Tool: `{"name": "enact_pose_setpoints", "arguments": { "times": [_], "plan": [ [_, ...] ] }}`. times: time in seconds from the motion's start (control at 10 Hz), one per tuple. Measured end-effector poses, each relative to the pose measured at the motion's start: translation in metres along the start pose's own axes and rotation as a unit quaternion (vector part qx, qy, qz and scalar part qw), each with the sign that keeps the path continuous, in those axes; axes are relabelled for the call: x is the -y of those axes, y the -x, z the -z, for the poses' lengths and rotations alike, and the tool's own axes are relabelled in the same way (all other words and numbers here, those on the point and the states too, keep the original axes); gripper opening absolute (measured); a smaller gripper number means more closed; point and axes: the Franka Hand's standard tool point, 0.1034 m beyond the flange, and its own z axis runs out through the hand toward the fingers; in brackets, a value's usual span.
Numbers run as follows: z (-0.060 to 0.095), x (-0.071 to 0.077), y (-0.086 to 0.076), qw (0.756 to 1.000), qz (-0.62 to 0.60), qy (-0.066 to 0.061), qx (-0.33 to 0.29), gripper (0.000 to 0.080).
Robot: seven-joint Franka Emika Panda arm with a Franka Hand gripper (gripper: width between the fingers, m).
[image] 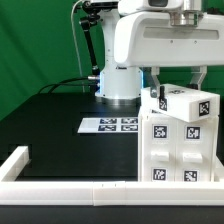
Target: Assemble cabinet
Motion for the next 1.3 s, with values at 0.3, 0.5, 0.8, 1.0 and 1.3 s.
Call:
{"name": "enact_pose_setpoints", "arguments": {
  "times": [0.3, 0.5, 0.8, 1.0, 1.3],
  "plan": [
    [0.0, 0.0, -0.003, 0.997, -0.077, 0.002, -0.009, 0.0557],
    [0.001, 0.0, -0.004, 0.99, -0.144, 0.001, -0.01, 0.0557],
    [0.002, -0.002, -0.001, 0.968, -0.249, 0.002, -0.015, 0.0557],
    [0.002, -0.001, 0.005, 0.942, -0.337, -0.002, -0.013, 0.0557],
    [0.002, 0.003, 0.007, 0.885, -0.466, -0.012, -0.006, 0.0557]
  ]
}}
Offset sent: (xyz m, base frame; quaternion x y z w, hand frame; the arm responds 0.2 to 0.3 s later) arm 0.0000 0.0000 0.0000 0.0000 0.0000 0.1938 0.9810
